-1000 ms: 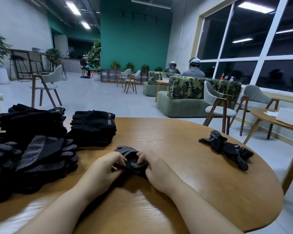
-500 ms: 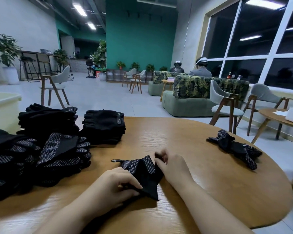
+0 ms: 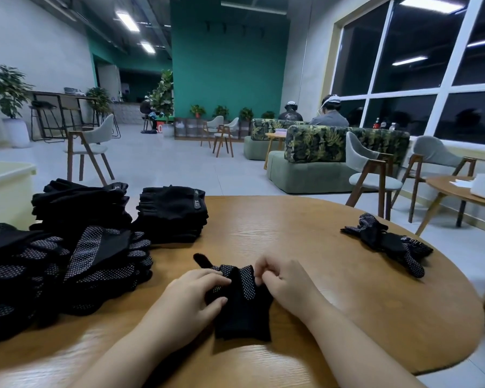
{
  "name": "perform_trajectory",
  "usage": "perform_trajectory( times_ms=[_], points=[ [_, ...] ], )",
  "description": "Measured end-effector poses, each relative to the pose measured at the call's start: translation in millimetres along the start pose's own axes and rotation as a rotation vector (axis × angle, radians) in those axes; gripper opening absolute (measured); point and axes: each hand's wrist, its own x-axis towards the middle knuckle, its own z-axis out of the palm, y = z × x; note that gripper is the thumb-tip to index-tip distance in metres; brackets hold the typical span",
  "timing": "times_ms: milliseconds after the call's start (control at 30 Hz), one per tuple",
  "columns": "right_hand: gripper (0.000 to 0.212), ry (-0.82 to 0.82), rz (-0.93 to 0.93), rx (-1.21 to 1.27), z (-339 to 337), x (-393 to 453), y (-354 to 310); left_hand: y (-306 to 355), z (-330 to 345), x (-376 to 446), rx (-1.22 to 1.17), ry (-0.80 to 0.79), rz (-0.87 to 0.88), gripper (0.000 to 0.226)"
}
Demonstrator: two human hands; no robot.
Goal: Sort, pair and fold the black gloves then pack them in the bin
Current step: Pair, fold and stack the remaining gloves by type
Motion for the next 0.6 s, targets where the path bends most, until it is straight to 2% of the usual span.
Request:
perform_trajectory(
  times_ms=[133, 233, 333, 500, 533, 600],
  points=[
    [0.030, -0.050, 0.017, 0.010, 5.1, 1.4, 2.8, 2.4, -2.3, 16.6, 0.109, -0.124, -0.114, 0.050],
    [0.037, -0.085, 0.001, 0.019, 7.9, 2.9, 6.9, 3.2, -6.0, 34.9, 0.127, -0.121, -0.117, 0.057],
    [0.049, -0.130, 0.012, -0.041, 10.0, 4.0, 10.7, 2.3, -5.9, 50.2, 0.117, -0.015, -0.125, 0.058],
    [0.055, -0.174, 0.027, -0.264, 13.3, 6.2, 14.3, 5.7, 3.5, 48.2, 0.148, 0.342, -0.112, 0.042],
    [0.056, -0.175, 0.042, -0.305, 13.5, 6.1, 15.2, 7.6, 5.1, 46.4, 0.132, 0.355, -0.089, 0.037],
    [0.057, -0.154, 0.063, -0.342, 12.8, 6.9, 17.5, 12.1, 7.7, 42.5, 0.094, 0.284, -0.034, 0.027]
  ],
)
